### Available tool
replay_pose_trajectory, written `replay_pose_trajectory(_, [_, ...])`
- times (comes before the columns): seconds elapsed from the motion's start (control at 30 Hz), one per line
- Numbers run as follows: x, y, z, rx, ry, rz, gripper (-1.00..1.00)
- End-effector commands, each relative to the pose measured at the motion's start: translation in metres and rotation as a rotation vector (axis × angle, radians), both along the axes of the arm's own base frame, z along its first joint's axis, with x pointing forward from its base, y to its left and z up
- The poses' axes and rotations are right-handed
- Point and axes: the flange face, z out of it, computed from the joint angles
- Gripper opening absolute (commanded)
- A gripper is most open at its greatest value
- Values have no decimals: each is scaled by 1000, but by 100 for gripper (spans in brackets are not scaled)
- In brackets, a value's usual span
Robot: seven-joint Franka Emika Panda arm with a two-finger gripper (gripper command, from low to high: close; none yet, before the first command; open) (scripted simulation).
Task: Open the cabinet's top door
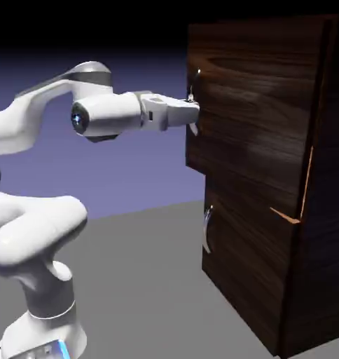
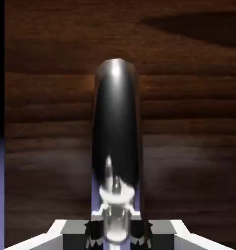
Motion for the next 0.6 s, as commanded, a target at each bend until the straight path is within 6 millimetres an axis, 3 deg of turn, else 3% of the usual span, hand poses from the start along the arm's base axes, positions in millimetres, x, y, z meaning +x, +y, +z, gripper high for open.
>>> replay_pose_trajectory(0.0, [-6, -5, 0, 0, 0, 22, -100])
replay_pose_trajectory(0.57, [-82, -92, 0, 0, 0, 351, -100])
